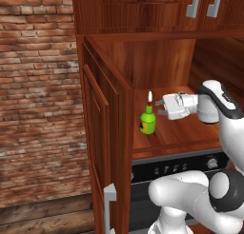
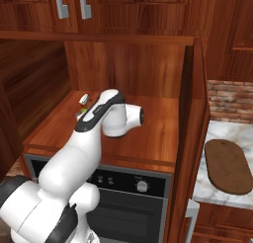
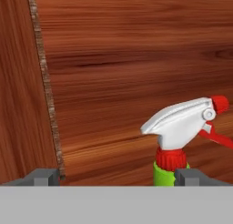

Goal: Grab the spray bottle from the cabinet, then place it next to the cutting board for sanitizing. Then grab the dish brush from the countertop next to the sink and place it next to the cutting board.

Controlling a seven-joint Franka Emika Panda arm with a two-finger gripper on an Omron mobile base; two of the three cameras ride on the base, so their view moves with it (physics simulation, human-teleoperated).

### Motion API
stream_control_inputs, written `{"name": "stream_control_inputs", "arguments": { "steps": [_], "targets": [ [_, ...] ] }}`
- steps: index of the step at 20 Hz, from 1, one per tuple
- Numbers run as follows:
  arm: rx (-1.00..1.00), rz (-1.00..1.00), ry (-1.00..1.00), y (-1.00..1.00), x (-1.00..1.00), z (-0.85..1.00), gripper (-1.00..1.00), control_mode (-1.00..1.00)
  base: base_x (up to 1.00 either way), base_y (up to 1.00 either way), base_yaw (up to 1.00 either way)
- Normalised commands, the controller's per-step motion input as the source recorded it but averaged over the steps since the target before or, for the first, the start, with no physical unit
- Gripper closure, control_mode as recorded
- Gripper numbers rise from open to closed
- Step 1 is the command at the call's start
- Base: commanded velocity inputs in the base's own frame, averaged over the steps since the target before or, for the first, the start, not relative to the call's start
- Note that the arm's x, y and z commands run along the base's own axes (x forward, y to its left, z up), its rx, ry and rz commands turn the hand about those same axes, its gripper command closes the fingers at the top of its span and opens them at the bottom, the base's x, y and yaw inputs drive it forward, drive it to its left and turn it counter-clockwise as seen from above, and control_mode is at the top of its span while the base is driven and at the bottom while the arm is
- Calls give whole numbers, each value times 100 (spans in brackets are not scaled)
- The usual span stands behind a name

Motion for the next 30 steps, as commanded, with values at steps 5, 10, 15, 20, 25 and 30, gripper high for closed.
{"name": "stream_control_inputs", "arguments": {
  "steps": [5, 10, 15, 20, 25, 30],
  "targets": [
    [0, 0, 0, 0, 26, 0, -100, -100, 0, 0, 0],
    [0, 1, 0, 0, 7, 0, -100, -100, 0, 0, 0],
    [0, 2, 0, 0, 2, -8, -100, -100, 0, 0, 0],
    [0, 1, 0, 0, 10, -26, -100, -100, 0, 0, 0],
    [0, 0, -1, 0, 5, -31, -100, -100, 0, 0, 0],
    [0, 0, -1, 0, 13, -21, -100, -100, 0, 0, 0]
  ]
}}
